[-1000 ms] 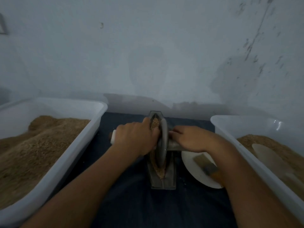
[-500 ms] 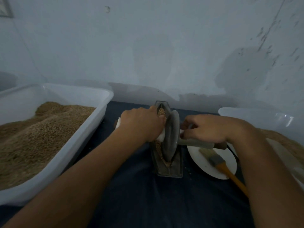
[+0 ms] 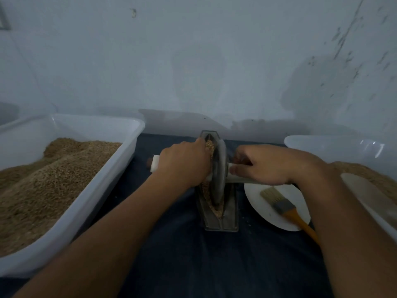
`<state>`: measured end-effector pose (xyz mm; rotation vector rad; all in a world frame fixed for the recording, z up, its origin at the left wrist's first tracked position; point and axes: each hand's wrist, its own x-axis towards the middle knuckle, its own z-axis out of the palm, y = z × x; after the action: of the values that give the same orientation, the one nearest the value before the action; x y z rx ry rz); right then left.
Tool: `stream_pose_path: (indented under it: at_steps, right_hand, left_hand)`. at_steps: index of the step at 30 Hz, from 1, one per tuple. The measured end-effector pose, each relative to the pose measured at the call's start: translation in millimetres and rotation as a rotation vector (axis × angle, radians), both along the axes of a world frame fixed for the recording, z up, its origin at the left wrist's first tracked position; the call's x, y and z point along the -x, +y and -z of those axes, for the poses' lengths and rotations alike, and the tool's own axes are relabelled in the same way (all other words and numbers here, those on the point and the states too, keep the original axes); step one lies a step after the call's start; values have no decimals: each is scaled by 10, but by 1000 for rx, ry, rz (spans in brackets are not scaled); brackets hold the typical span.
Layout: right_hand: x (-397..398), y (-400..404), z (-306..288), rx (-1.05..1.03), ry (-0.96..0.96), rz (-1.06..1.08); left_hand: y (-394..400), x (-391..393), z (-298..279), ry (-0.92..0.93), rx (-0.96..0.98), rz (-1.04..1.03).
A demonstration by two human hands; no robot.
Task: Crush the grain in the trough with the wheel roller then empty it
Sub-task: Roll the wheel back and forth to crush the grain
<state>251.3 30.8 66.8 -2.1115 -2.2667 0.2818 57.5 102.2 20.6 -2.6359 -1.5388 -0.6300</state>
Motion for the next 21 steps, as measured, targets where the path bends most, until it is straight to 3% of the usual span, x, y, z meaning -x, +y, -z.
stream_pose_path:
  at_steps: [7,12,21]
  right_hand:
    - [-4,62,33,-29,119,-30]
    - [-30,57,21,-9,151,-32]
    - [-114,120,54,-8,143,-21]
  left_hand:
    - [153,73,33,-93,142,-28]
    - [169,123,18,17,58,-118]
    - [201,161,12,119,115,-117]
